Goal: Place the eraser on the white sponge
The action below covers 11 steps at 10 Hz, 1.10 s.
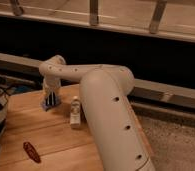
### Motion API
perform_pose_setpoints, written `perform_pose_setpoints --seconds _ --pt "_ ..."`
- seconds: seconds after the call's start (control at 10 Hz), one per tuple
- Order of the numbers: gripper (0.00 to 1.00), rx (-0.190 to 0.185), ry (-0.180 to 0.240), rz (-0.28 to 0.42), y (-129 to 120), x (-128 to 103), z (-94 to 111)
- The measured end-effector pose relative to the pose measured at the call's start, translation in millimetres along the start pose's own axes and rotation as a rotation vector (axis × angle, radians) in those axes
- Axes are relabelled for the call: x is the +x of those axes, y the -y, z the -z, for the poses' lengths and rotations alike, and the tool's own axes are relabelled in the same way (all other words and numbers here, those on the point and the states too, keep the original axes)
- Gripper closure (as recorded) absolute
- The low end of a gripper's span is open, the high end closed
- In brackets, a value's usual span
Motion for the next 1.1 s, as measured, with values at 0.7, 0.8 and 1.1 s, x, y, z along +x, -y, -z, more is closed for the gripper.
perform_pose_setpoints --seconds 0.7,0.8,1.1 --pt "0.28 0.012 0.000 -0.033 14.9 10.0 -1.0" --pt "0.38 0.012 0.000 -0.036 15.8 12.7 -0.8" --pt "0.58 0.018 0.003 -0.045 14.7 16.8 -0.5"
